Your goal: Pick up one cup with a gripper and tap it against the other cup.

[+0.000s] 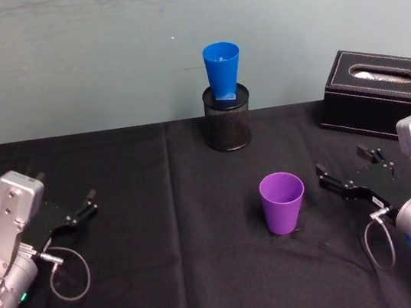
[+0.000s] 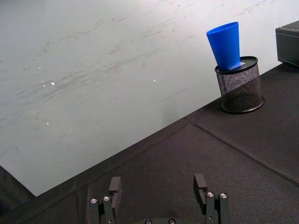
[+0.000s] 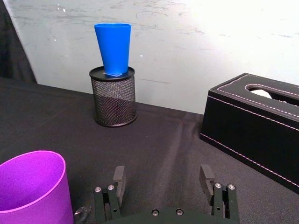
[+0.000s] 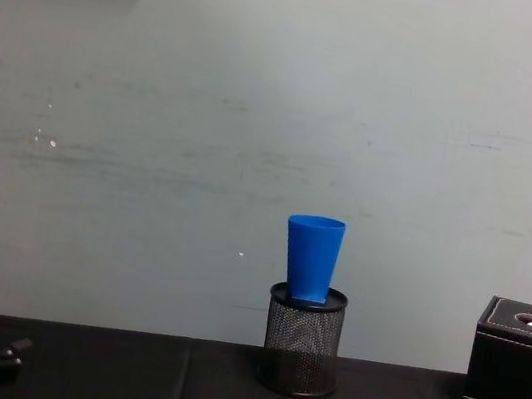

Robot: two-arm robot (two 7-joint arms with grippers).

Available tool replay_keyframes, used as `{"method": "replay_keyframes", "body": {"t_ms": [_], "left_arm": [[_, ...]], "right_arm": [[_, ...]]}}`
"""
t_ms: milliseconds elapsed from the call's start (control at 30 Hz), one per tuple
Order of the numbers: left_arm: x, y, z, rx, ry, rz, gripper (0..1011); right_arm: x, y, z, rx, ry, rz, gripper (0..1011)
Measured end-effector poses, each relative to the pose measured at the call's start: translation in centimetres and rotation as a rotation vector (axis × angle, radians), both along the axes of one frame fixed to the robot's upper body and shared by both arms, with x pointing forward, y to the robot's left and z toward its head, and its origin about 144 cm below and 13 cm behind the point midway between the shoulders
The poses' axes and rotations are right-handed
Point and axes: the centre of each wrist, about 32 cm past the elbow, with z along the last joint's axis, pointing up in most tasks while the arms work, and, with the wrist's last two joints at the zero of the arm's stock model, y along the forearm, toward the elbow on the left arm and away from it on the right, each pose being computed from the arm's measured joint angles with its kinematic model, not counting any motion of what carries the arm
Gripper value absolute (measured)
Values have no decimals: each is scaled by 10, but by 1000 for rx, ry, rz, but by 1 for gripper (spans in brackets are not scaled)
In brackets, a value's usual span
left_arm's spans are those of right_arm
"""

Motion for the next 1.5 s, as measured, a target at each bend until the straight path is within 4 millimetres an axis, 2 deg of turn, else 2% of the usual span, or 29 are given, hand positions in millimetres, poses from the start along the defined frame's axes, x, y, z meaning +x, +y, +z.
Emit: {"method": "replay_keyframes", "body": {"t_ms": [1500], "left_arm": [[0, 0, 0, 0, 0, 0, 1011]], "right_arm": [[0, 0, 0, 0, 0, 0, 1003]]}}
